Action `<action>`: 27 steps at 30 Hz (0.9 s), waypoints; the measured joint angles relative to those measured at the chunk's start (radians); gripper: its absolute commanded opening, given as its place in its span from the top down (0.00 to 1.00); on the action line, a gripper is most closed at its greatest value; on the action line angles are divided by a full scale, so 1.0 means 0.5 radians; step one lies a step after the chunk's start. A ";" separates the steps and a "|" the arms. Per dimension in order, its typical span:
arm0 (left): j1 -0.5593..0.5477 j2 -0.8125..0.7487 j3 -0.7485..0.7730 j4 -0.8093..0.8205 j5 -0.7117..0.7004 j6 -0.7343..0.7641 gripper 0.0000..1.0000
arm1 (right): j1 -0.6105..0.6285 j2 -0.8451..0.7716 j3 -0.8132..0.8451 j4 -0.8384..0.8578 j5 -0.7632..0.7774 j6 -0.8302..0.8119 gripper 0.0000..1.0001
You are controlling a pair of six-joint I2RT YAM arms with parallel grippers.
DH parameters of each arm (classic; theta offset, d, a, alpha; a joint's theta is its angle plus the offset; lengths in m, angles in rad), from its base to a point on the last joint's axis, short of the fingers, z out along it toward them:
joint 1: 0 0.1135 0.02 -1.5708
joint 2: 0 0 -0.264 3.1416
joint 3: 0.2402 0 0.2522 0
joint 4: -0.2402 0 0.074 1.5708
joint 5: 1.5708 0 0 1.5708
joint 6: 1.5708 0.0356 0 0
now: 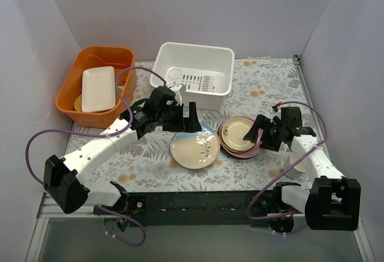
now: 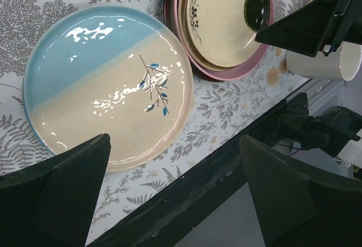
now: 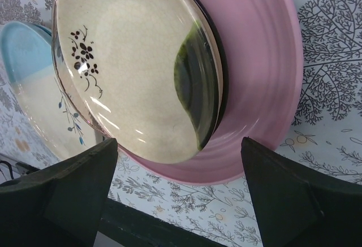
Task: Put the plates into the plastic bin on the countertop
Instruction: Pick up the plate at the center of the board.
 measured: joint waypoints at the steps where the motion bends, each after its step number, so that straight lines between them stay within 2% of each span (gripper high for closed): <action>1: -0.012 0.002 -0.002 0.005 -0.004 -0.008 0.02 | -0.001 0.000 -0.012 0.021 -0.014 -0.005 0.04; 18: -0.102 0.047 -0.015 0.054 -0.025 -0.075 0.02 | -0.001 0.006 -0.198 0.319 -0.177 0.031 0.05; 27: -0.138 0.047 -0.015 0.058 -0.026 -0.096 0.02 | -0.001 0.039 -0.307 0.589 -0.234 0.178 0.12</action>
